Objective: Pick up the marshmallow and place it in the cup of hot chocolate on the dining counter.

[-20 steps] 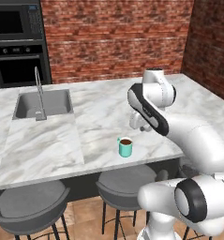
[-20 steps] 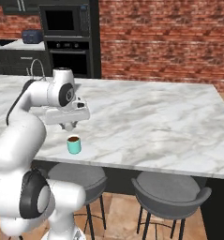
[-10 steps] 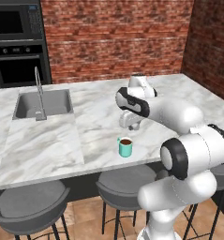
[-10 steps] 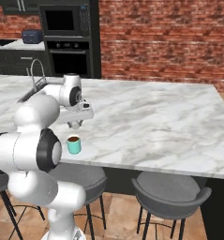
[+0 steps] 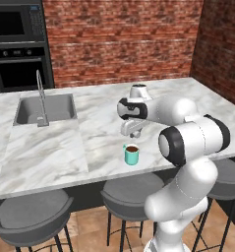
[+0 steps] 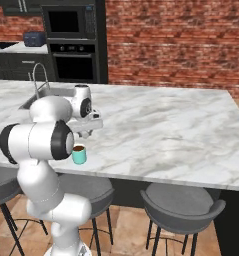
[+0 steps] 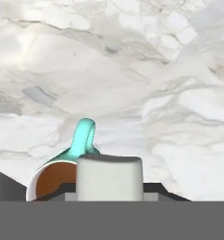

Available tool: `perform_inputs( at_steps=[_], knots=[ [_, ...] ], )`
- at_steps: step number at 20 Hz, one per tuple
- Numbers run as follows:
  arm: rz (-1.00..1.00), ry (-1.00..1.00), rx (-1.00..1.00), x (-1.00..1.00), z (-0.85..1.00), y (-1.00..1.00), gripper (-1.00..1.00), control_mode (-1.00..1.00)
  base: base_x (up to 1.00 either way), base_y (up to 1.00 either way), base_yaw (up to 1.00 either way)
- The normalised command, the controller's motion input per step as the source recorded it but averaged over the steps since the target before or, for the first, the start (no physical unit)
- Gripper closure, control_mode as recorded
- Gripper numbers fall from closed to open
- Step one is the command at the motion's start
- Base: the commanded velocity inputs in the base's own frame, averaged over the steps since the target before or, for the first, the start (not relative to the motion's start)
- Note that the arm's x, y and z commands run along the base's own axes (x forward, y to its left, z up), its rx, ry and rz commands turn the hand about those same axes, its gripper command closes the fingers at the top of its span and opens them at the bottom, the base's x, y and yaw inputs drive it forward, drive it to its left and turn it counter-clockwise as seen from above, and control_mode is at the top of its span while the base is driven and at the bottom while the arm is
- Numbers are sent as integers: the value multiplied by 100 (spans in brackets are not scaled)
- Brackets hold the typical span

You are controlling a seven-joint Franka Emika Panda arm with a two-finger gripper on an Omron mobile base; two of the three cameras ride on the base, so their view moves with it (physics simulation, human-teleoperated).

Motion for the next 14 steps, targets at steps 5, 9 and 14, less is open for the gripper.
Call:
perform_inputs(
  at_steps=[5,9,14],
  knots=[
    [0,0,0,18,-24,12,100,-100,0,0,0],
    [0,0,0,-12,-3,4,100,-100,0,0,0],
    [0,0,0,-5,0,9,100,-100,0,0,0]
  ],
)
